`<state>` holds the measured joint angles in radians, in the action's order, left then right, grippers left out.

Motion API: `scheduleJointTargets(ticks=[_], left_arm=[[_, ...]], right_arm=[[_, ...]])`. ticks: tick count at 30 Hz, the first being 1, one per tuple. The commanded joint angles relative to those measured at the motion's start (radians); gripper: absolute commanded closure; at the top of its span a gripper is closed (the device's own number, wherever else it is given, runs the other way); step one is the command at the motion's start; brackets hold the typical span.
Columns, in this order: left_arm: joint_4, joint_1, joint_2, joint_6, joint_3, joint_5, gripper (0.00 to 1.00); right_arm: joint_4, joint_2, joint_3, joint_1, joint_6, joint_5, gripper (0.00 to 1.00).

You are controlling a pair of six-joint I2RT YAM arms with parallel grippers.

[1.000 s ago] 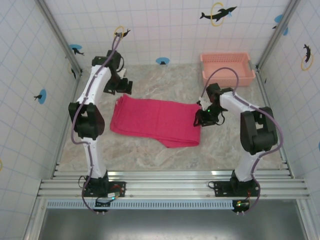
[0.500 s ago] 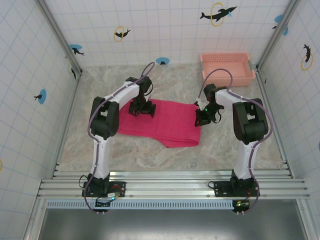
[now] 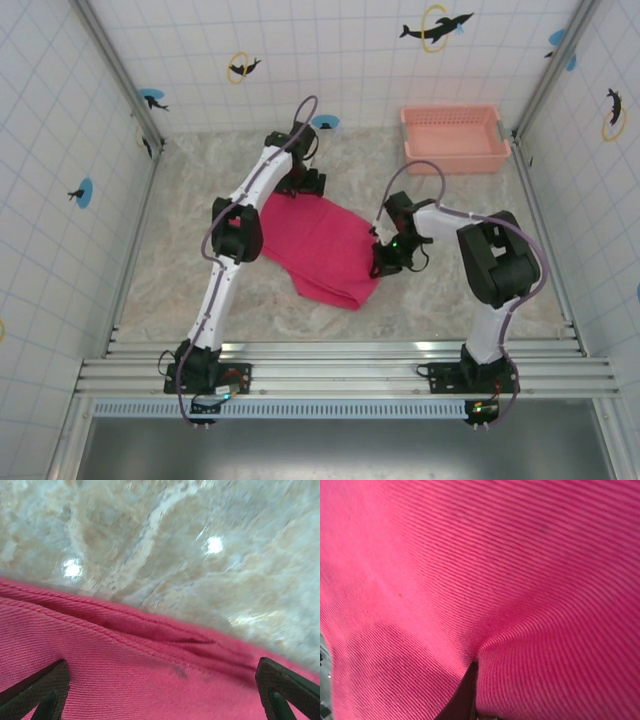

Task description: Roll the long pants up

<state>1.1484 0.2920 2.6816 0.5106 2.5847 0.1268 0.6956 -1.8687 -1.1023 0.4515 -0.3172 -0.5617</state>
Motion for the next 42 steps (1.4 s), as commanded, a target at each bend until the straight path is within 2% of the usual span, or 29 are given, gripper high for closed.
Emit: scheduleJointTargets(ticks=[1, 3, 6, 9, 10, 13, 15, 17, 22, 24, 27, 31, 36, 39, 42], left_arm=[[-0.15, -0.008, 0.09, 0.117, -0.044, 0.153, 0.03], [-0.199, -0.003, 0.107, 0.156, -0.046, 0.202, 0.02], [-0.267, 0.013, 0.105, 0.184, -0.055, 0.213, 0.02], [-0.352, 0.017, 0.106, 0.229, -0.081, 0.235, 0.02], [-0.368, 0.018, 0.113, 0.242, -0.076, 0.245, 0.03], [-0.388, 0.018, 0.137, 0.267, -0.049, 0.281, 0.02], [-0.414, 0.016, 0.128, 0.276, -0.052, 0.312, 0.03], [-0.465, 0.016, 0.114, 0.279, -0.057, 0.362, 0.03], [-0.503, -0.001, 0.064, 0.258, -0.036, 0.465, 0.03], [-0.482, -0.012, 0.03, 0.23, -0.043, 0.473, 0.03], [-0.509, -0.022, -0.075, 0.167, -0.112, 0.472, 0.02], [-0.548, -0.022, -0.26, 0.038, -0.21, 0.371, 0.02], [-0.42, -0.022, -0.503, -0.117, -0.323, 0.085, 0.03], [-0.414, -0.022, -0.654, -0.148, -0.528, -0.037, 0.03], [-0.441, -0.023, -0.797, -0.123, -0.76, -0.114, 0.03]], right_arm=[[0.026, 0.017, 0.011, 0.102, -0.095, 0.027, 0.9], [0.019, 0.01, -0.024, 0.156, -0.13, 0.018, 0.9], [0.015, -0.016, -0.08, 0.219, -0.16, 0.007, 0.88], [-0.005, -0.053, -0.115, 0.265, -0.195, -0.027, 0.82], [-0.005, -0.065, -0.13, 0.276, -0.203, -0.046, 0.79], [0.048, -0.073, -0.204, 0.321, -0.193, -0.084, 0.61], [0.167, -0.049, -0.286, 0.344, -0.11, -0.055, 0.48], [0.298, -0.018, -0.368, 0.342, -0.007, -0.003, 0.43], [0.467, 0.1, -0.411, 0.263, 0.19, 0.044, 0.4], [0.482, 0.175, -0.368, 0.258, 0.325, 0.139, 0.39], [0.444, 0.274, -0.241, 0.298, 0.577, 0.387, 0.39], [0.232, 0.359, -0.068, 0.33, 0.659, 0.509, 0.39], [0.056, 0.313, 0.038, 0.329, 0.731, 0.564, 0.41], [-0.027, 0.278, 0.051, 0.347, 0.753, 0.57, 0.42], [-0.081, 0.229, 0.056, 0.361, 0.772, 0.602, 0.43]])
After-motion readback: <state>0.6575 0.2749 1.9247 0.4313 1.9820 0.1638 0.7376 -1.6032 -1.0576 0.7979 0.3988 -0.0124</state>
